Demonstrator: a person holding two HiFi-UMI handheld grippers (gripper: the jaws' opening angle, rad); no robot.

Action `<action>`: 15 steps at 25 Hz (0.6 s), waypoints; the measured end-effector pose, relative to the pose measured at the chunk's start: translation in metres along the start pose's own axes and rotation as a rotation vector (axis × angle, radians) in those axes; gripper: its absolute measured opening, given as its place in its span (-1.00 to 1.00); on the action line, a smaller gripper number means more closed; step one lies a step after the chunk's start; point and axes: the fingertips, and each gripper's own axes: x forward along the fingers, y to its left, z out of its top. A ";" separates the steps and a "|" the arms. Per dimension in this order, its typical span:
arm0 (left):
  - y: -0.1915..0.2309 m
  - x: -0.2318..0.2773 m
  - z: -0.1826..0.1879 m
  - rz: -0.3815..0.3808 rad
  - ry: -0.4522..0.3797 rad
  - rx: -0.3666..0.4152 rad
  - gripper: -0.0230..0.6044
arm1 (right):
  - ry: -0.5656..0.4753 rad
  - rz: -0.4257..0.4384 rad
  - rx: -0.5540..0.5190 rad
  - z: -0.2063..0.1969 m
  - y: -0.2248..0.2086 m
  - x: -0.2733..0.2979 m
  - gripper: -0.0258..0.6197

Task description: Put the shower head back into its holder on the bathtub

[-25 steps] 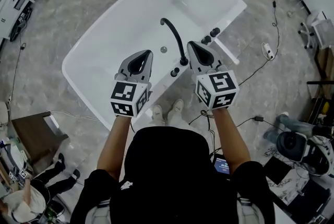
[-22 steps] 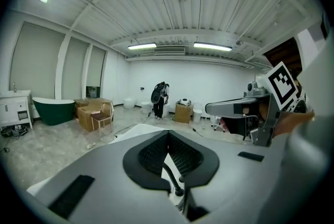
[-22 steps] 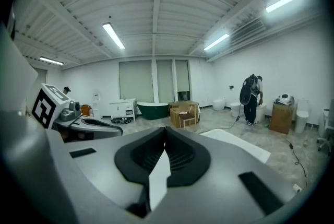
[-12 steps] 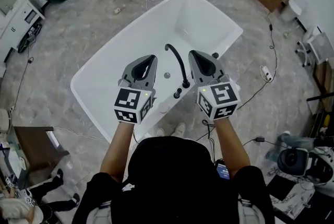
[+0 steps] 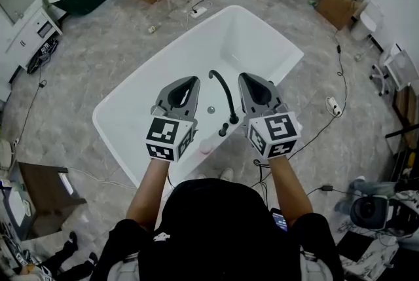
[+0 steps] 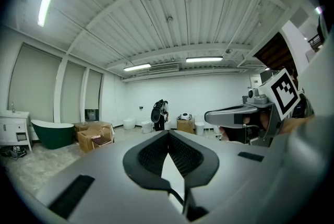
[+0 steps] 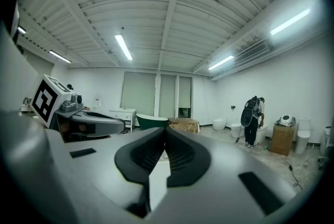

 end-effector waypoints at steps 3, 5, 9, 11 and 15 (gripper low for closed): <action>-0.003 0.000 0.003 0.000 -0.004 0.007 -0.88 | -0.001 -0.004 -0.007 0.001 -0.002 -0.002 -0.85; -0.005 -0.001 0.003 0.003 -0.008 0.009 -0.88 | -0.002 -0.004 -0.008 0.000 -0.003 -0.004 -0.85; -0.007 -0.001 0.003 -0.001 -0.009 0.005 -0.88 | -0.006 -0.002 -0.007 0.000 -0.003 -0.005 -0.85; -0.009 -0.001 0.005 0.002 -0.012 0.006 -0.88 | -0.006 0.000 -0.002 0.000 -0.005 -0.006 -0.85; -0.012 0.001 0.004 0.005 -0.012 0.011 -0.88 | -0.009 0.005 0.004 -0.002 -0.007 -0.006 -0.85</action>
